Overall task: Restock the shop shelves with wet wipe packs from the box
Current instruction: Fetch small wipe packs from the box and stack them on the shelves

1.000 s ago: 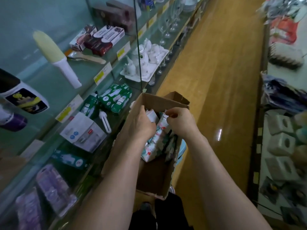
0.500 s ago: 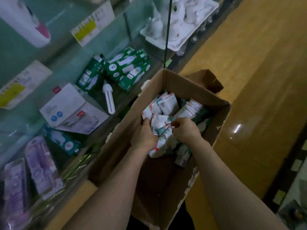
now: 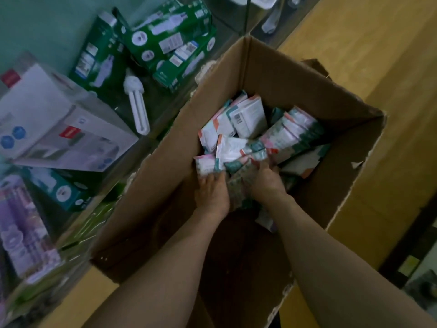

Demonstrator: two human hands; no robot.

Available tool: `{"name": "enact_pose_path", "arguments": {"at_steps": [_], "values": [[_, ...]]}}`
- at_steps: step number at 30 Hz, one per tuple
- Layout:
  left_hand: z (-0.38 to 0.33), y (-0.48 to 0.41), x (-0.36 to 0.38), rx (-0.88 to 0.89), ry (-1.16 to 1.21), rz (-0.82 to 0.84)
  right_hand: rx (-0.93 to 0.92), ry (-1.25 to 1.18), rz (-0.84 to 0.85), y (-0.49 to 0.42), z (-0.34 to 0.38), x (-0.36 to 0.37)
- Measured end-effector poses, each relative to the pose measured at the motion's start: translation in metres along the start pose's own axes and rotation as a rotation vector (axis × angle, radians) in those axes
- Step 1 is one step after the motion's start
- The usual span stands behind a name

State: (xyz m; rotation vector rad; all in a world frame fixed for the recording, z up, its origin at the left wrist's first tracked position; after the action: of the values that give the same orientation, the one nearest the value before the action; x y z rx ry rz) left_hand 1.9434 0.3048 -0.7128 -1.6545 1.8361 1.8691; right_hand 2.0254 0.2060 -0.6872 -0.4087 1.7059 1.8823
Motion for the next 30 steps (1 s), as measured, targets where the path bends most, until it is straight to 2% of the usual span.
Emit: {"name": "enact_pose_path", "arguments": {"at_steps": [4, 8, 13, 15, 17, 20, 24, 30], "values": [[0.001, -0.006, 0.005, 0.013, -0.079, -0.054, 0.032, -0.155, 0.04, -0.01, -0.003, 0.012], [0.003, -0.015, 0.009, 0.031, -0.079, -0.013, 0.011, -0.149, 0.037, -0.017, -0.003, 0.015], [0.011, -0.015, 0.017, 0.002, 0.087, 0.089, -0.038, 0.078, 0.016, -0.01, 0.0, 0.013], [0.021, -0.013, 0.02, -0.022, 0.203, 0.121, -0.076, 0.054, 0.034, -0.004, 0.003, 0.011], [0.029, -0.005, 0.01, -0.024, 0.299, 0.107, -0.074, -0.108, 0.088, 0.002, 0.004, 0.008], [0.03, 0.018, -0.024, -0.009, 0.506, 0.124, -0.065, -0.549, 0.167, 0.025, 0.009, -0.005], [0.014, 0.047, -0.08, 0.125, 0.69, 0.167, -0.06, -0.946, 0.06, 0.063, 0.013, -0.033], [-0.026, 0.103, -0.143, 0.249, 0.838, 0.149, -0.063, -1.137, -0.04, 0.139, 0.002, -0.084]]}}
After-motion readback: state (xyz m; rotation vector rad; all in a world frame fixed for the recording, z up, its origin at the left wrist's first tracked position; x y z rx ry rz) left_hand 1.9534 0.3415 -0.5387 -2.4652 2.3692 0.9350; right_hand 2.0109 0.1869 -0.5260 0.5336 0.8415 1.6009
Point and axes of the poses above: each hand's wrist, its own y-axis away from the middle knuckle, its own x-axis out of the palm, z = x × y, the point moved 4 cm from there along -y, towards the middle knuckle, and after that the axes turned 6 degrees about x, right-handed, at the moved point
